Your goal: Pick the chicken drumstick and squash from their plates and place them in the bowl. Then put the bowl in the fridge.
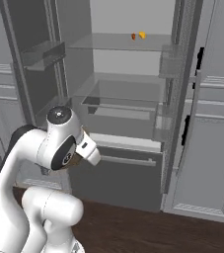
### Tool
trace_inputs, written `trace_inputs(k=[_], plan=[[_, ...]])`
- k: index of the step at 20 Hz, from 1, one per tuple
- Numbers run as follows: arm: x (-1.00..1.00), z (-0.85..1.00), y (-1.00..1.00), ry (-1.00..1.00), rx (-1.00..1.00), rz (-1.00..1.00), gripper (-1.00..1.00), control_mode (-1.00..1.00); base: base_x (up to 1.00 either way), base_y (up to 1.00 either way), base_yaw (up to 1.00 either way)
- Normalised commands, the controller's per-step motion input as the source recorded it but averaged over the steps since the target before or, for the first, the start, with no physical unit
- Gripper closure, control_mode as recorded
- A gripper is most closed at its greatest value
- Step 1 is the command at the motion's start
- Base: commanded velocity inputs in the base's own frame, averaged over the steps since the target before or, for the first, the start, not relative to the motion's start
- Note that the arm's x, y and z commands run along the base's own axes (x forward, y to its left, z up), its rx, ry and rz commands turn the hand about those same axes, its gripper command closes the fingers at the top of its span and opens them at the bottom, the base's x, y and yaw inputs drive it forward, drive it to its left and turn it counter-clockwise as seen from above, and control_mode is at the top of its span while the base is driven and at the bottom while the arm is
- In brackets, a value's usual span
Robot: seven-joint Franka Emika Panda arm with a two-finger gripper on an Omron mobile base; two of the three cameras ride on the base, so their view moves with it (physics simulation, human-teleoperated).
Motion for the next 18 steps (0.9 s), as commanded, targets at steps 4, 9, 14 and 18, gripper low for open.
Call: trace_inputs(k=[4,9,14,18], plan=[[0.0,0.0,0.0,0.0,0.0,0.0,1.0,1.0,0.81,-0.1,-0.01],[0.0,0.0,0.0,0.0,0.0,0.0,1.0,1.0,0.88,-0.08,-0.01],[0.0,0.0,0.0,0.0,0.0,0.0,1.0,1.0,0.99,-0.33,0.0],[0.0,0.0,0.0,0.0,0.0,0.0,1.0,1.0,0.76,-0.45,0.0]])
